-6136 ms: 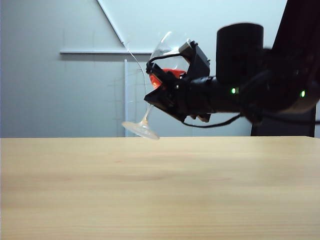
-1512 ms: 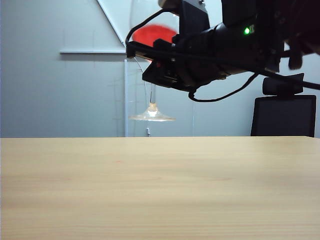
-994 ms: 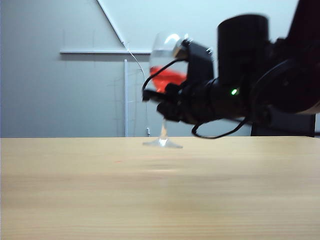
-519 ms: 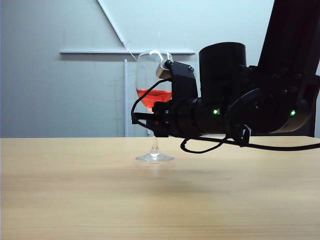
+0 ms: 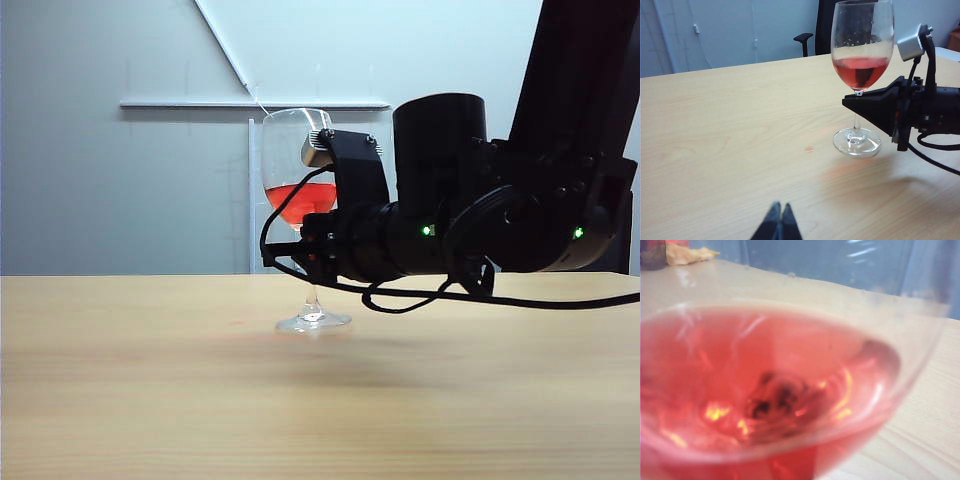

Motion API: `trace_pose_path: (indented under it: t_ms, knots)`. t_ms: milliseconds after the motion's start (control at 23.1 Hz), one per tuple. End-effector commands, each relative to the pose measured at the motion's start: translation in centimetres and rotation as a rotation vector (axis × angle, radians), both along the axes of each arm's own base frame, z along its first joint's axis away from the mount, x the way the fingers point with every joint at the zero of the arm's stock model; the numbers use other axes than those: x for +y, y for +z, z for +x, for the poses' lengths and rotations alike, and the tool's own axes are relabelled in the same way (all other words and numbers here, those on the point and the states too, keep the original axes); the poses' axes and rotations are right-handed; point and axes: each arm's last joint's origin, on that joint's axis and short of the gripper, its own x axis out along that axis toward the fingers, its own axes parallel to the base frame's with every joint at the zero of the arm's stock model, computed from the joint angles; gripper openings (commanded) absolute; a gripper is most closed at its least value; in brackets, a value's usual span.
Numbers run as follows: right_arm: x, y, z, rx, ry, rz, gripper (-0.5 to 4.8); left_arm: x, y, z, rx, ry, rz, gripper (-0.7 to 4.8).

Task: Gently pick up the goblet, rotate it counterclockwise for two full turns (viewing from above), and then place it back on the table.

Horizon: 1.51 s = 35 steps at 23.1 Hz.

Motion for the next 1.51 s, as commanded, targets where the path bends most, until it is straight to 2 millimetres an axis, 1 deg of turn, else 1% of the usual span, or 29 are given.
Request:
trace_pose_path:
  t_ms: [43, 173, 259, 389, 519, 562, 605, 648, 778, 907, 994, 1080, 1253, 1296, 1340, 1469, 1512]
  knots:
    - [0.2, 0.8, 0.1, -0.037, 0.005, 0.023, -0.05, 0.0, 0.2, 0.0, -0.014, -0.002, -0.006, -0.05]
    - [0.1, 0.5, 0.0, -0.019, 0.005, 0.009, -0.04, 0.0, 0.2, 0.0, -0.014, -0.002, -0.006, -0.05]
    - [0.1, 0.6, 0.1, -0.021, 0.005, 0.011, 0.08, 0.0, 0.2, 0.0, -0.014, -0.002, -0.006, -0.05]
    - [0.1, 0.6, 0.0, -0.021, 0.005, 0.011, 0.63, 0.0, 0.2, 0.0, -0.014, -0.002, -0.006, -0.05]
    - [0.1, 0.5, 0.0, -0.015, 0.005, 0.007, 0.65, 0.0, 0.2, 0.0, -0.014, -0.002, -0.006, -0.05]
    - [0.1, 0.4, -0.1, -0.014, 0.005, 0.006, 0.75, 0.0, 0.2, 0.0, -0.014, -0.002, -0.006, -0.05]
    - [0.0, 0.4, -0.1, -0.013, 0.005, 0.005, 1.02, 0.0, 0.2, 0.0, -0.014, -0.002, -0.006, -0.05]
    - [0.0, 0.4, -0.1, -0.012, 0.005, 0.005, 1.18, 0.0, 0.2, 0.0, -0.014, -0.002, -0.006, -0.05]
    - [-0.3, 0.4, -0.5, -0.006, 0.004, 0.0, 1.18, 0.0, 0.2, 0.0, -0.014, -0.002, -0.006, -0.05]
    - [-1.1, 0.5, -1.6, 0.006, -0.006, -0.009, 1.18, 0.1, 0.3, 0.0, -0.014, 0.005, -0.006, -0.05]
    - [-2.2, 1.3, -3.2, 0.007, -0.02, -0.011, 1.18, 0.5, 0.3, 0.2, -0.015, 0.052, -0.006, -0.05]
    - [-3.5, 2.7, -5.3, -0.002, -0.015, -0.004, 1.17, 1.4, 0.3, 0.5, -0.015, 0.149, -0.005, -0.05]
    - [-4.7, 4.4, -7.9, 0.026, -0.044, -0.024, 1.15, 2.5, 0.3, 0.7, -0.023, 0.265, -0.006, -0.05]
    - [-4.8, 4.9, -8.7, 0.036, -0.062, -0.036, 1.03, 2.7, 0.3, 0.7, -0.027, 0.284, -0.007, -0.05]
    - [-5.0, 5.8, -10.0, 0.047, -0.074, -0.052, 0.73, 3.0, 0.3, 0.7, -0.025, 0.315, -0.006, -0.05]
    - [-5.3, 8.2, -12.8, 0.064, -0.058, -0.078, -0.08, 3.2, 0.3, 0.8, -0.026, 0.336, -0.006, -0.05]
    - [-5.4, 9.2, -13.8, 0.062, -0.05, -0.068, -0.09, 3.2, 0.3, 0.8, -0.026, 0.336, -0.006, -0.05]
